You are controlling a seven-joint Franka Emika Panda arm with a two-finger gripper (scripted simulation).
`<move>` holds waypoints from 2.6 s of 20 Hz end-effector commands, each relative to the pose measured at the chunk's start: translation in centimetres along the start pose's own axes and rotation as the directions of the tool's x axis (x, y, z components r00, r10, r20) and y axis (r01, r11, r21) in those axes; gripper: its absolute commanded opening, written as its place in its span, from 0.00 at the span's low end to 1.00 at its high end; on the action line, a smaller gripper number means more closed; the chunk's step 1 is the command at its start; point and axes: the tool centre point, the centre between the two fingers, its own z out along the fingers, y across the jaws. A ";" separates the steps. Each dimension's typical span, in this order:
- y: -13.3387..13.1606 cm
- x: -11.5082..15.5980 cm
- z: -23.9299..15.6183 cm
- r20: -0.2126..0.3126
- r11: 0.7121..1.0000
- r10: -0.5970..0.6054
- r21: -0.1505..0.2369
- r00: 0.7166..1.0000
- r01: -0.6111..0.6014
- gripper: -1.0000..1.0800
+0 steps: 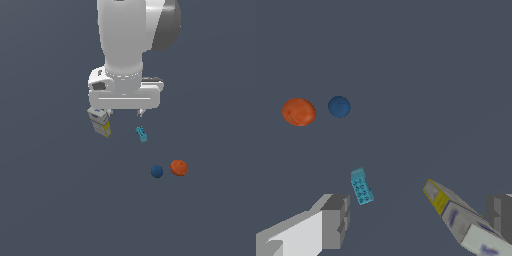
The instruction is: Pick up a designated object from a clutter of objects.
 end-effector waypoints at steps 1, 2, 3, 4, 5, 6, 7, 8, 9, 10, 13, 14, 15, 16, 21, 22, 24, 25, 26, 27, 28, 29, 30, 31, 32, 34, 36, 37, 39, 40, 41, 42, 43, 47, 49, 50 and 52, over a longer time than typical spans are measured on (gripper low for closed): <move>0.0 0.0 0.0 0.000 1.000 0.000 0.000 1.000 0.000 0.96; -0.1 0.0 0.0 0.001 1.000 -0.001 0.000 1.000 0.001 0.96; -0.2 0.0 0.0 0.002 1.000 -0.003 0.000 1.000 0.003 0.96; -0.5 -0.1 0.1 0.005 1.000 -0.007 -0.001 1.000 0.007 0.96; -0.8 -0.2 0.2 0.008 1.000 -0.013 -0.001 1.000 0.013 0.96; -1.3 -0.3 0.3 0.013 1.000 -0.020 -0.002 1.000 0.020 0.96; -1.8 -0.4 0.5 0.018 1.000 -0.028 -0.003 0.999 0.028 0.96; -2.3 -0.5 0.6 0.023 0.999 -0.036 -0.004 0.999 0.036 0.96; -2.7 -0.6 0.7 0.027 0.999 -0.042 -0.005 0.999 0.042 0.96; -3.0 -0.7 0.8 0.030 0.999 -0.047 -0.005 0.998 0.047 0.96; -3.2 -0.8 0.9 0.032 0.999 -0.051 -0.006 0.998 0.051 0.96; -3.1 -0.7 0.8 0.031 0.999 -0.049 -0.006 0.998 0.049 0.96; -3.0 -0.7 0.8 0.031 0.999 -0.047 -0.006 0.998 0.048 0.96; -3.0 -0.7 0.7 0.031 0.999 -0.047 -0.006 0.998 0.048 0.96; -3.2 -0.8 1.3 0.030 0.999 -0.053 -0.006 0.998 0.054 0.96; -3.2 -0.8 1.5 0.030 0.998 -0.056 -0.007 0.998 0.056 0.96; -3.4 -0.9 2.1 0.028 0.998 -0.062 -0.007 0.998 0.063 0.96; -3.4 -0.9 2.5 0.028 0.998 -0.066 -0.008 0.997 0.066 0.96; -3.5 -1.0 2.9 0.027 0.997 -0.070 -0.008 0.997 0.070 0.96; -3.6 -1.0 3.3 0.026 0.997 -0.075 -0.009 0.997 0.075 0.96; -3.7 -1.1 3.8 0.025 0.997 -0.080 -0.009 0.996 0.080 0.96; -3.8 -1.2 4.3 0.024 0.996 -0.086 -0.010 0.996 0.086 0.96; -3.9 -1.3 4.9 0.023 0.996 -0.092 -0.011 0.995 0.092 0.96; -4.1 -1.5 5.5 0.021 0.995 -0.099 -0.011 0.995 0.099 0.96; -4.2 -1.6 6.1 0.020 0.994 -0.106 -0.012 0.994 0.106 0.96; -4.5 -2.0 7.5 0.017 0.992 -0.122 -0.013 0.992 0.122 0.96; -4.9 -2.4 9.0 0.014 0.990 -0.140 -0.015 0.990 0.140 0.96; -5.0 -2.7 9.8 0.012 0.989 -0.150 -0.016 0.989 0.150 0.96; -5.4 -3.4 11.4 0.008 0.985 -0.170 -0.017 0.985 0.170 0.96; -5.6 -3.7 12.2 0.006 0.984 -0.180 -0.017 0.984 0.180 0.96; -5.8 -4.1 13.0 0.004 0.982 -0.190 -0.018 0.982 0.190 0.96; -5.9 -4.5 13.8 0.003 0.980 -0.200 -0.018 0.980 0.200 0.96; -6.1 -4.9 14.5 0.001 0.977 -0.210 -0.019 0.978 0.210 0.96; -6.8 -6.6 17.4 -0.007 0.968 -0.251 -0.019 0.968 0.250 0.96; -7.0 -7.6 18.7 -0.010 0.963 -0.269 -0.019 0.963 0.269 0.96; -7.2 -8.0 19.2 -0.012 0.961 -0.278 -0.019 0.961 0.278 0.96; -7.4 -8.8 20.2 -0.015 0.956 -0.293 -0.019 0.956 0.293 0.96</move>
